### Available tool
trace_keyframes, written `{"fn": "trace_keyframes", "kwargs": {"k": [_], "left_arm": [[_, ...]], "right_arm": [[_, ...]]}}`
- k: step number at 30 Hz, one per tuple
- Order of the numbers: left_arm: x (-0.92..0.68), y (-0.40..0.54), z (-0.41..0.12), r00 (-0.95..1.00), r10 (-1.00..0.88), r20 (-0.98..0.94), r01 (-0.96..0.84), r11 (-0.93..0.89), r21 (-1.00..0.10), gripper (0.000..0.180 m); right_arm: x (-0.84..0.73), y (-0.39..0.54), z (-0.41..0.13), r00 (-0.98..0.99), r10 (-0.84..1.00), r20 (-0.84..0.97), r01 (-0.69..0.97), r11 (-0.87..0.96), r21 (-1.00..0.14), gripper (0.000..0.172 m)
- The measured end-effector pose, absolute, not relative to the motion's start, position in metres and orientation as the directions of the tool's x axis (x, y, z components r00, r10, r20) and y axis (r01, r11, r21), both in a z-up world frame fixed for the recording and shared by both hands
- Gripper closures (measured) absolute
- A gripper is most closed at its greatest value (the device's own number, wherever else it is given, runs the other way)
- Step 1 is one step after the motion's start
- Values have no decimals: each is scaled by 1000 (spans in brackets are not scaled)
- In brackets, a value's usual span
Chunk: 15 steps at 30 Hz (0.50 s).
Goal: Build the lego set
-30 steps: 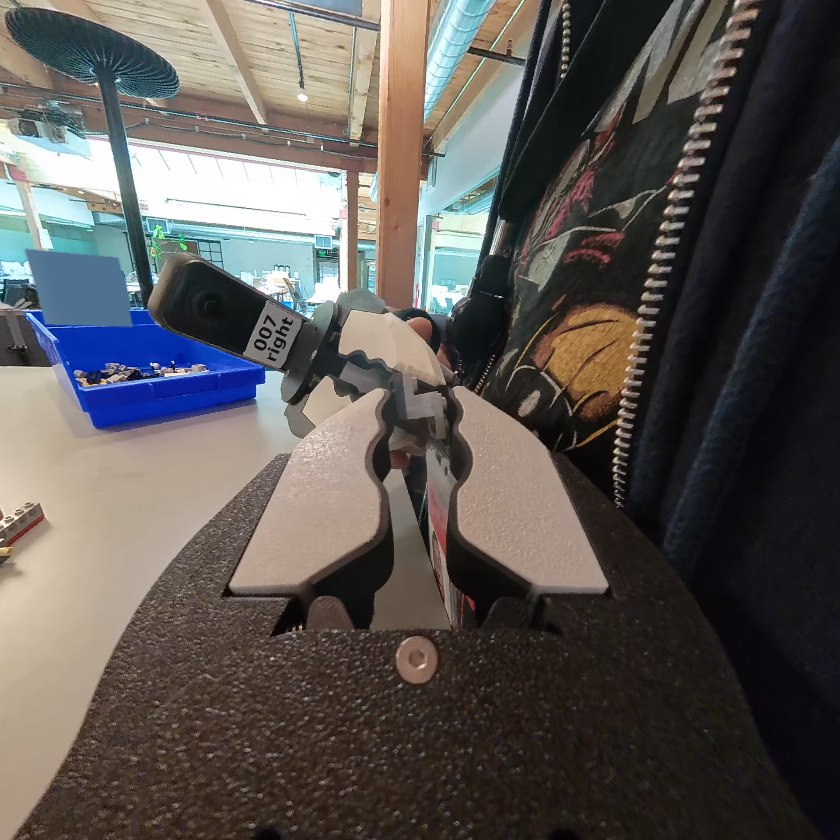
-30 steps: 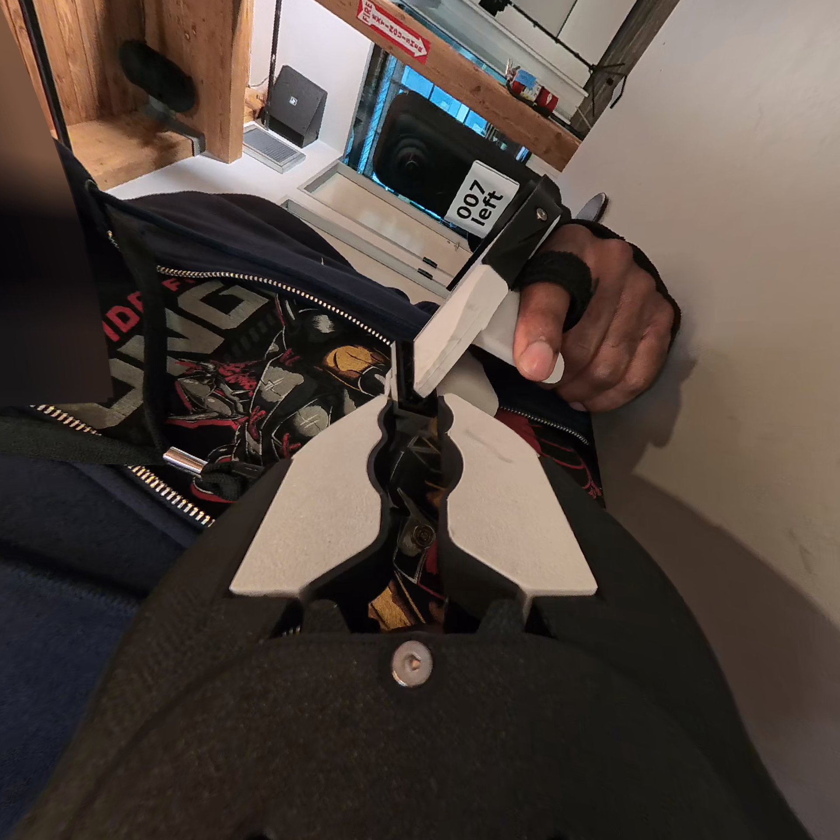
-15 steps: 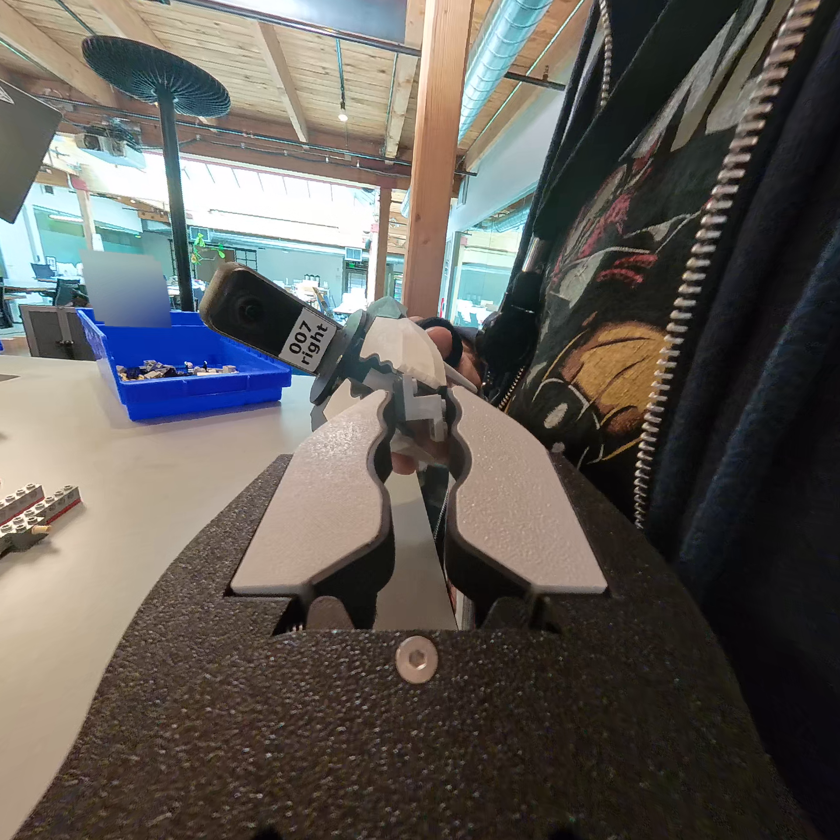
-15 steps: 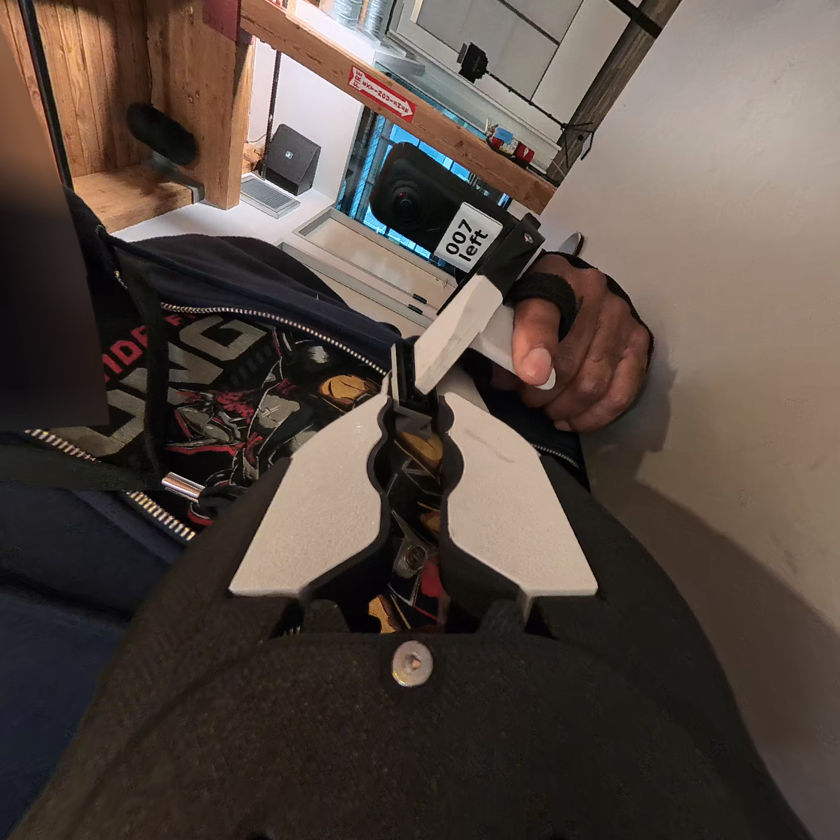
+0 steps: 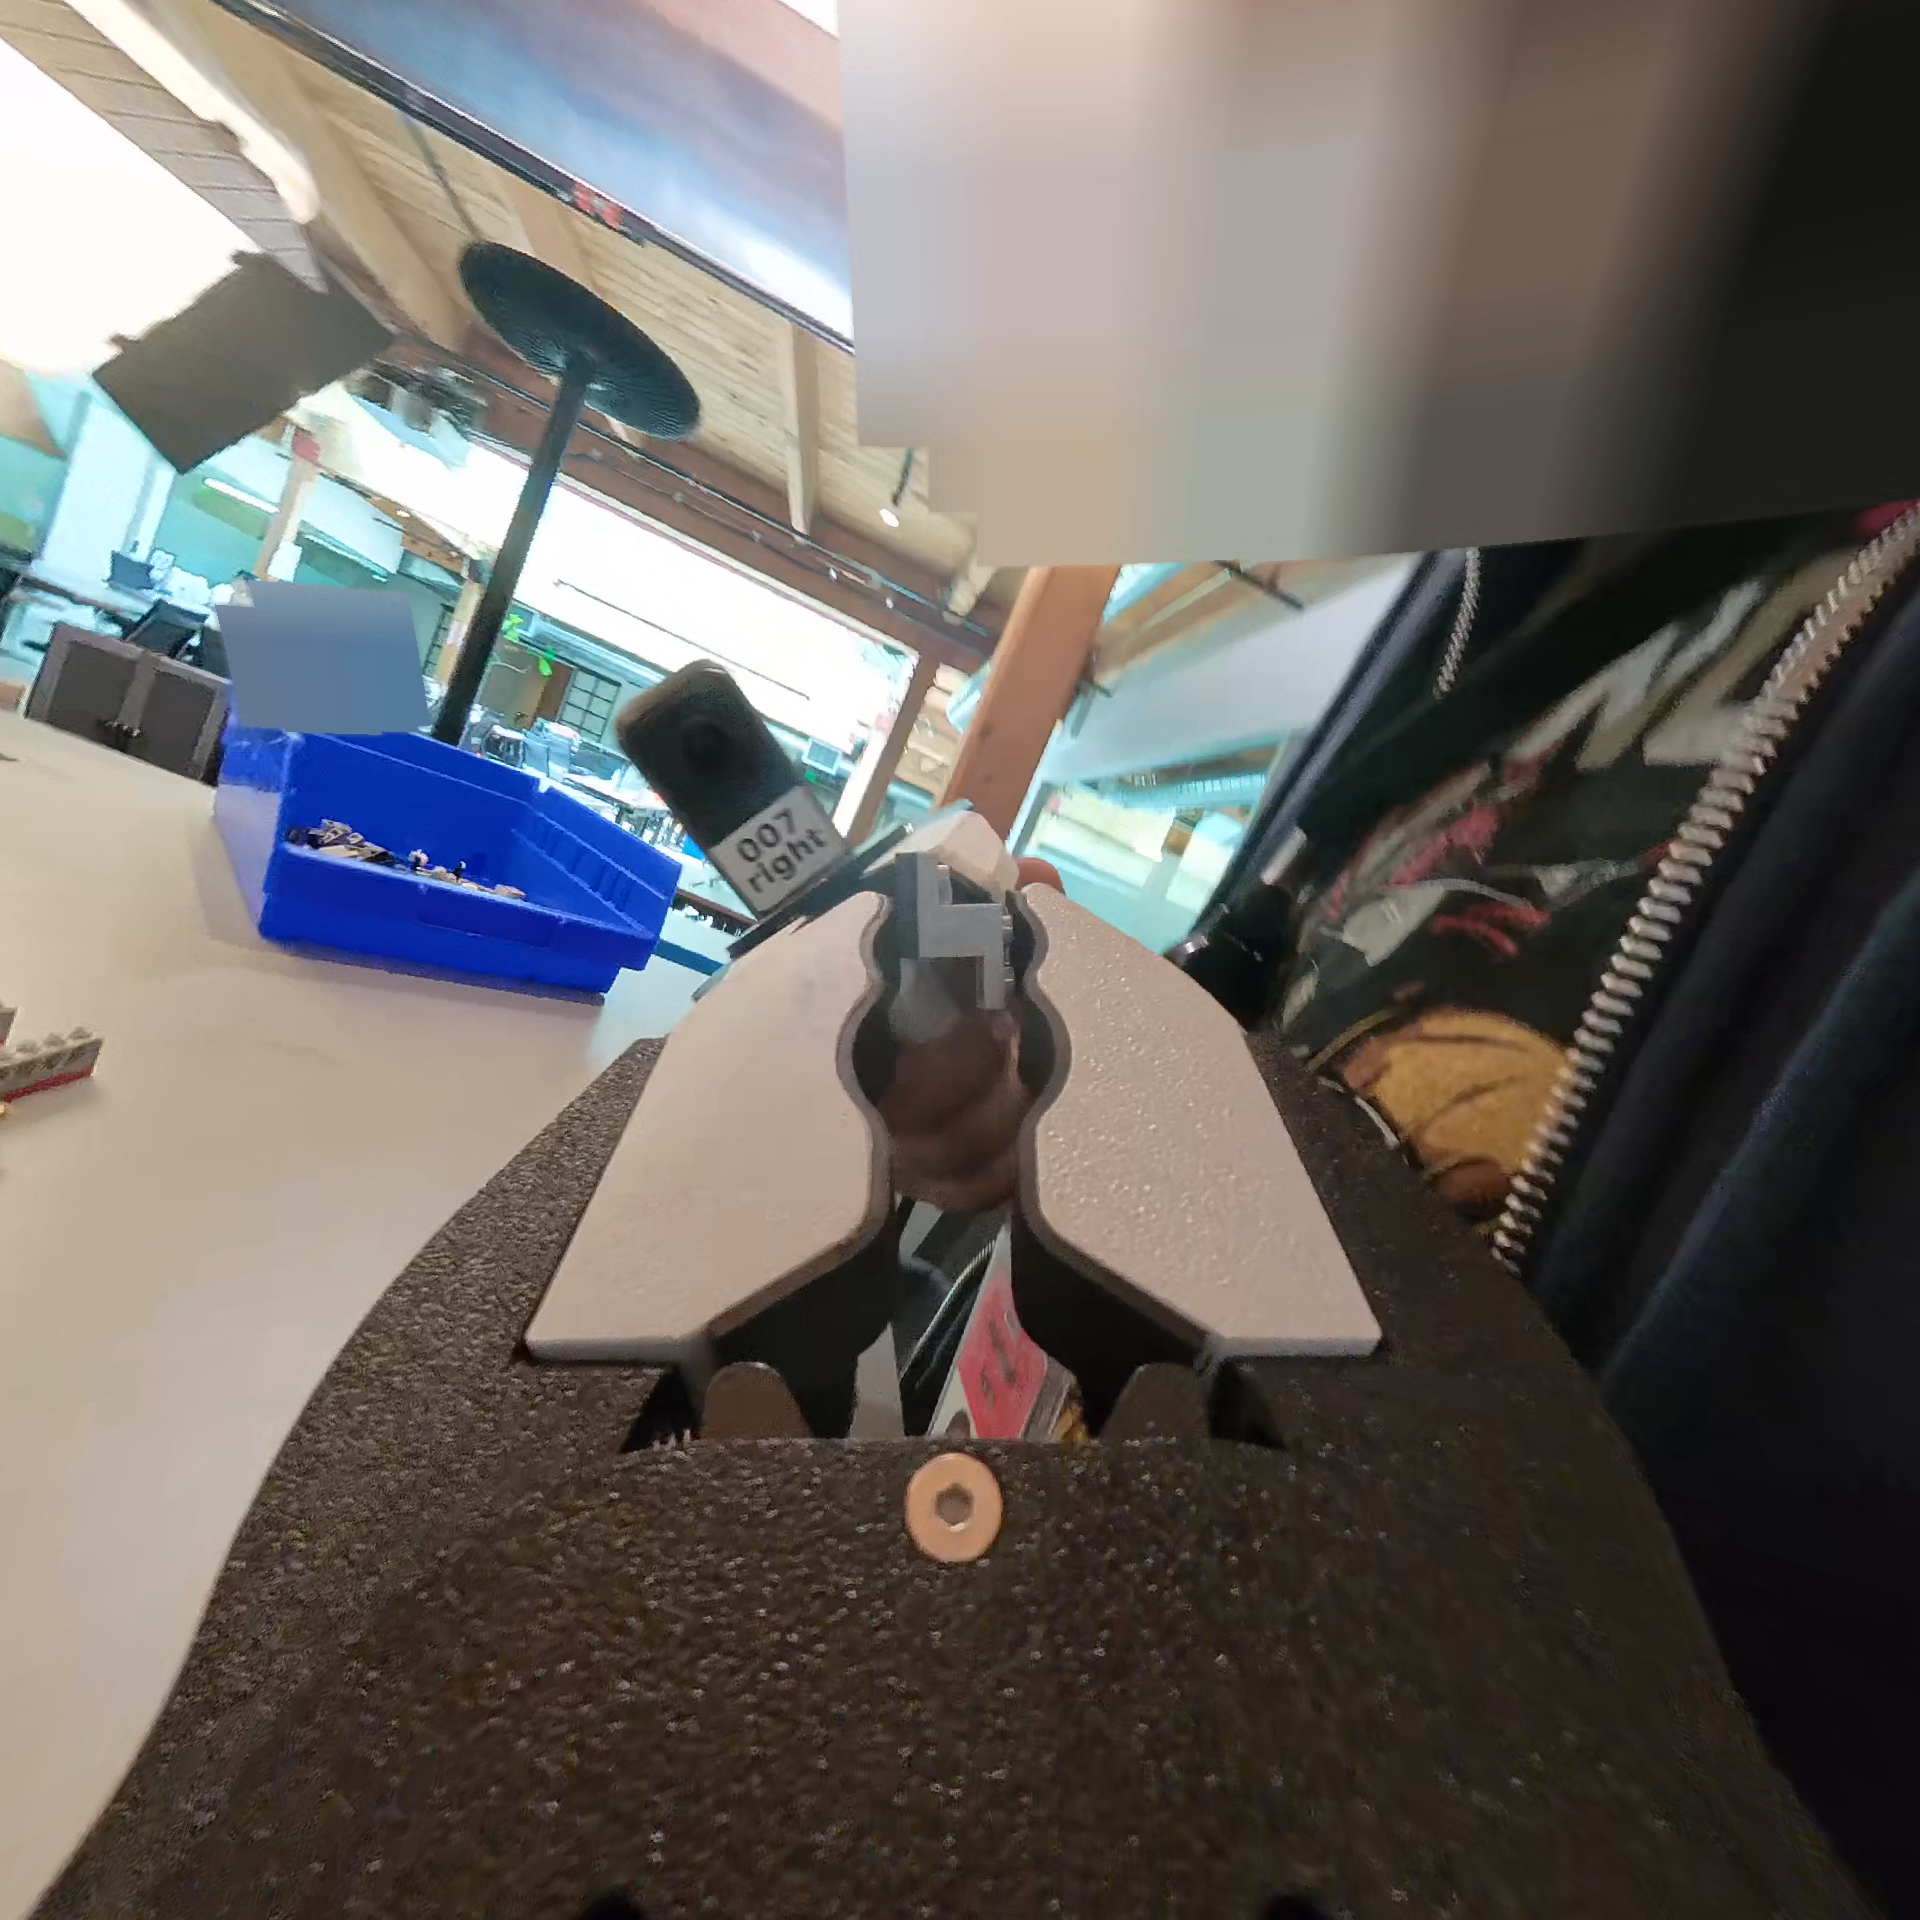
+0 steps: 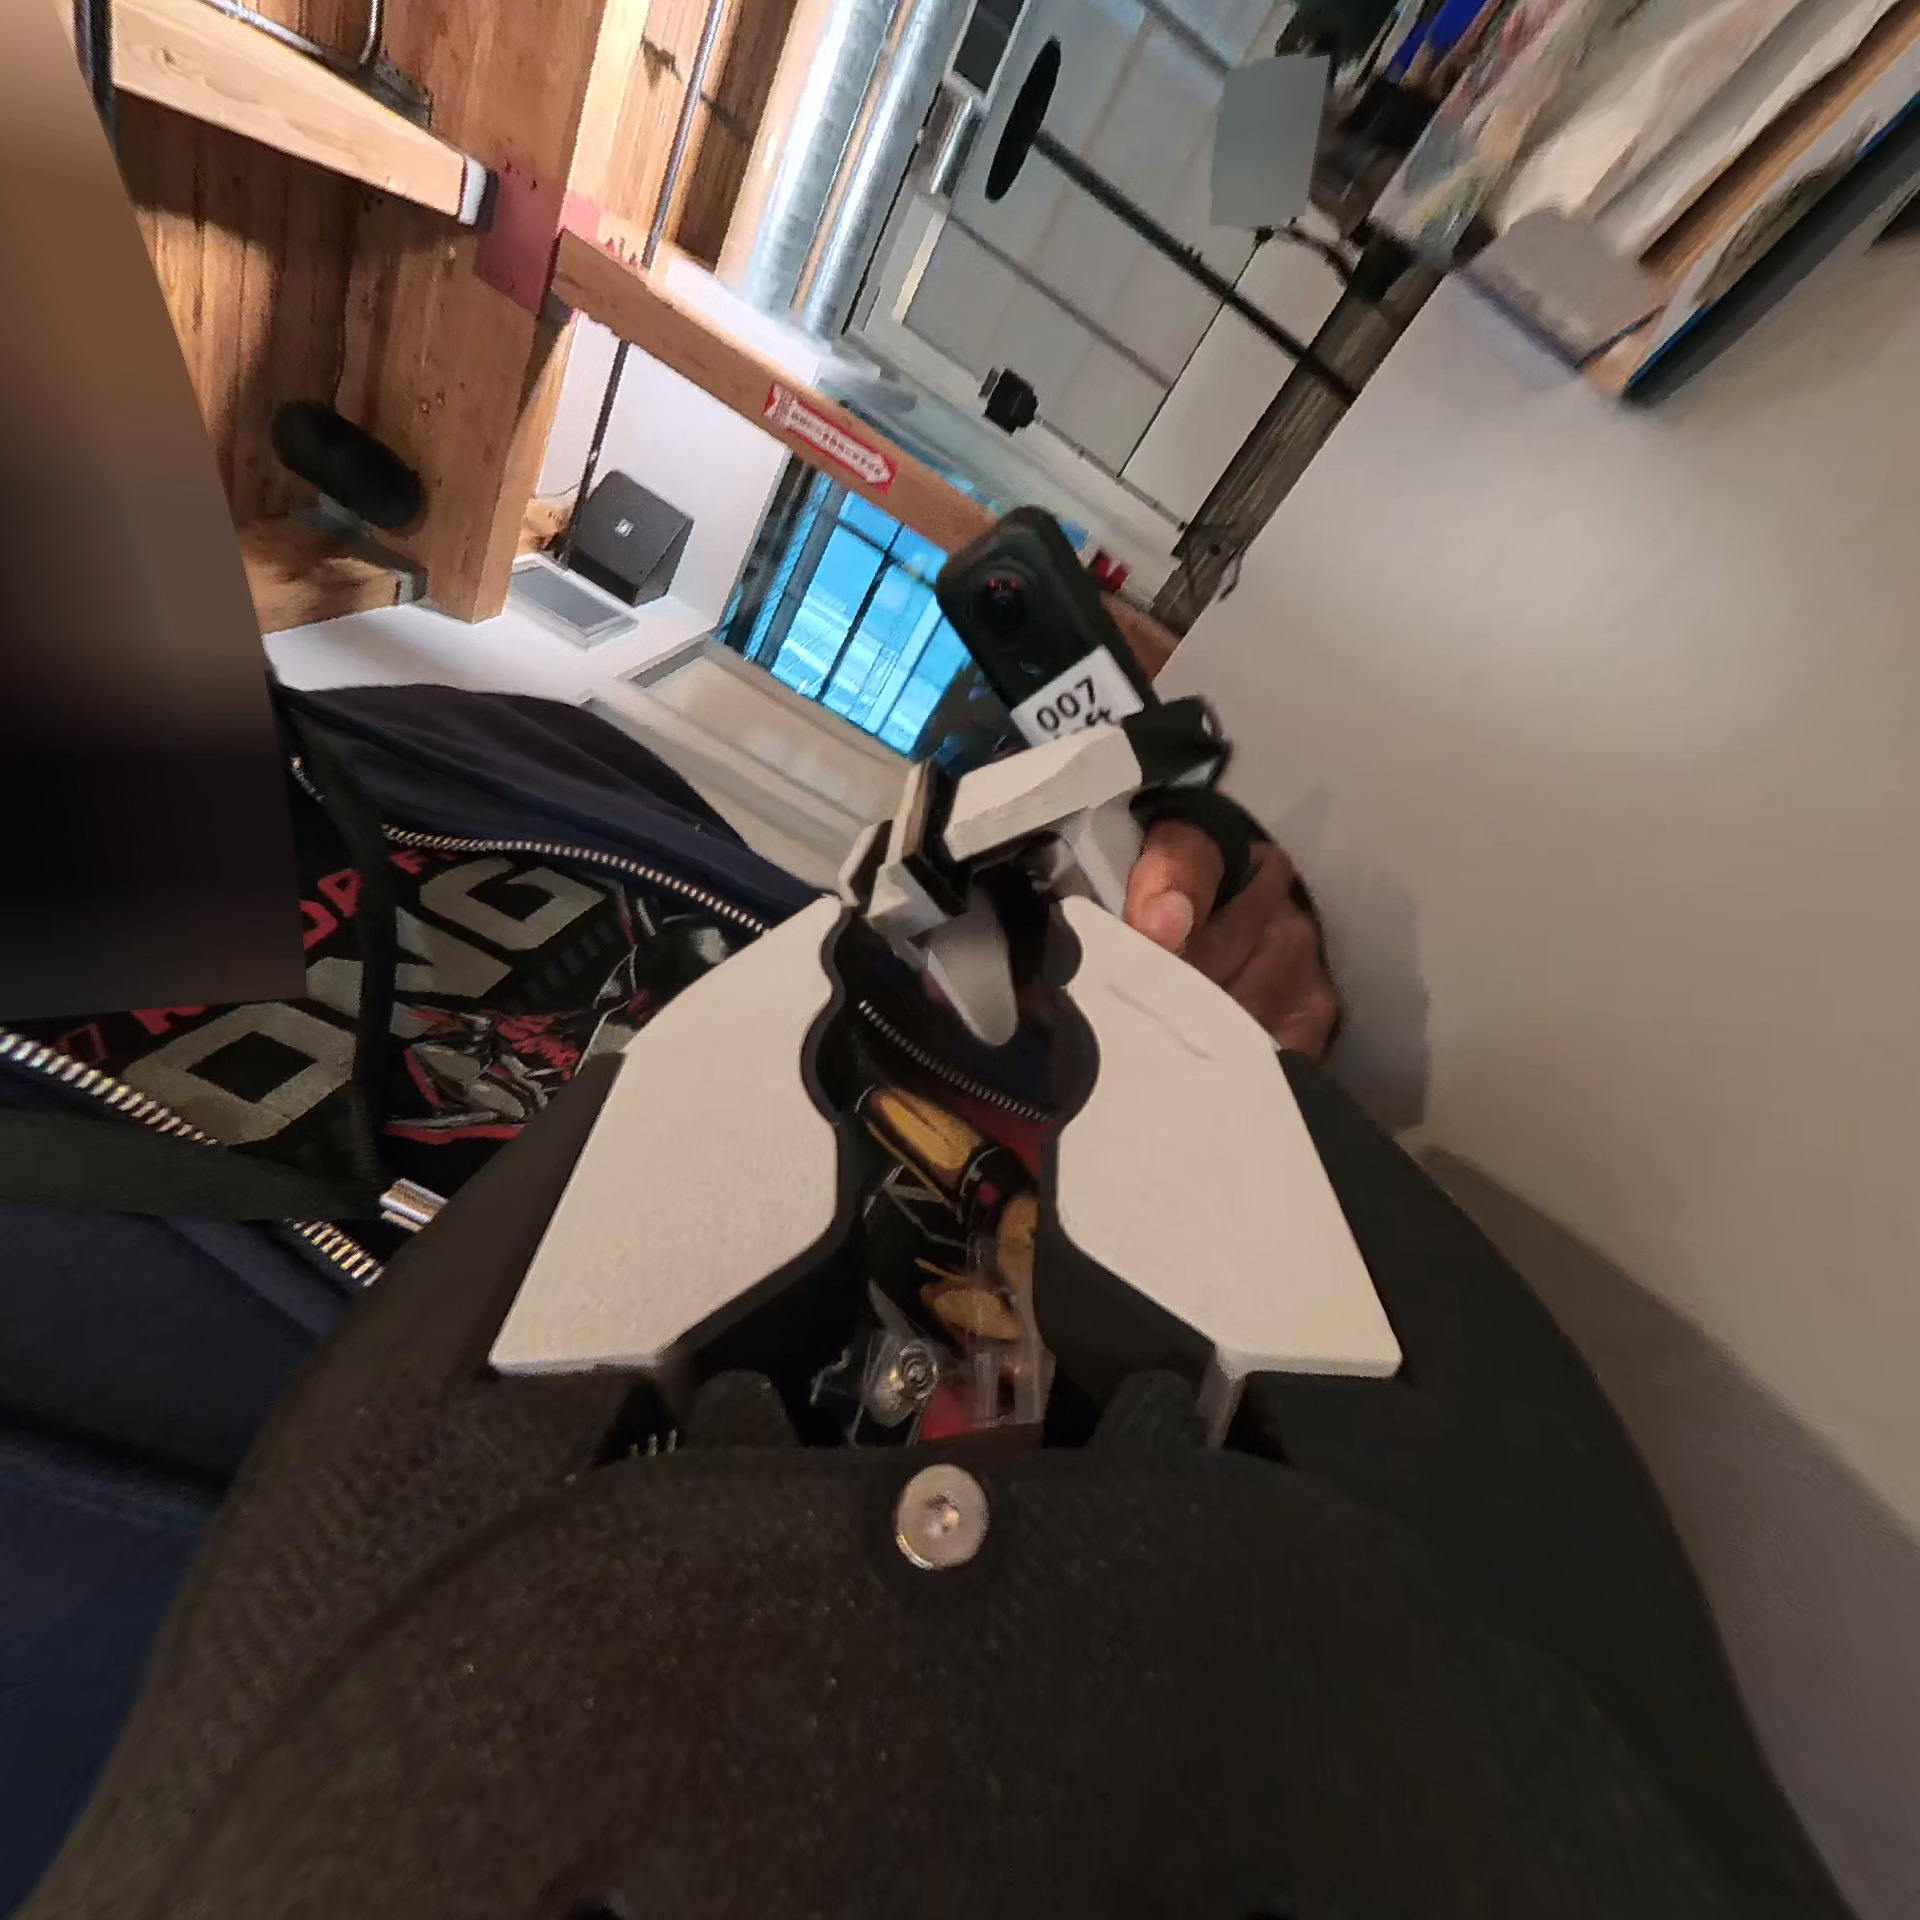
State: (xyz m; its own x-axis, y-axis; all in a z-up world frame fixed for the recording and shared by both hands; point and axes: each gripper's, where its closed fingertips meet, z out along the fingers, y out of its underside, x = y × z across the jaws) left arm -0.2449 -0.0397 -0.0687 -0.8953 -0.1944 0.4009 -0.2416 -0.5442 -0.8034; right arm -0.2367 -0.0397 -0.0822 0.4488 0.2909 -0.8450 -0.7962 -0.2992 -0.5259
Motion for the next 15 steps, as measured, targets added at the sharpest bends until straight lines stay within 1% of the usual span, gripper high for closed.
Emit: {"fn": "trace_keyframes", "kwargs": {"k": [3, 5, 7, 12, 15], "left_arm": [[-233, -35, -69, -851, -181, 493, -301, -602, -740, 161], [-228, -36, -73, -828, -198, 524, -317, -606, -730, 160], [-226, -38, -75, -815, -209, 541, -328, -604, -727, 160], [-220, -37, -79, -764, -215, 608, -363, -637, -681, 161], [-219, -38, -82, -740, -207, 640, -389, -645, -658, 161]], "right_arm": [[-223, -37, -79, 566, 229, -792, -764, -215, -608, 140], [-223, -34, -83, 628, 189, -755, -722, -221, -655, 143], [-224, -32, -85, 669, 164, -725, -689, -228, -688, 143], [-219, -32, -86, 712, 120, -692, -666, -196, -720, 149], [-217, -33, -91, 709, 96, -698, -674, -197, -712, 149]]}}
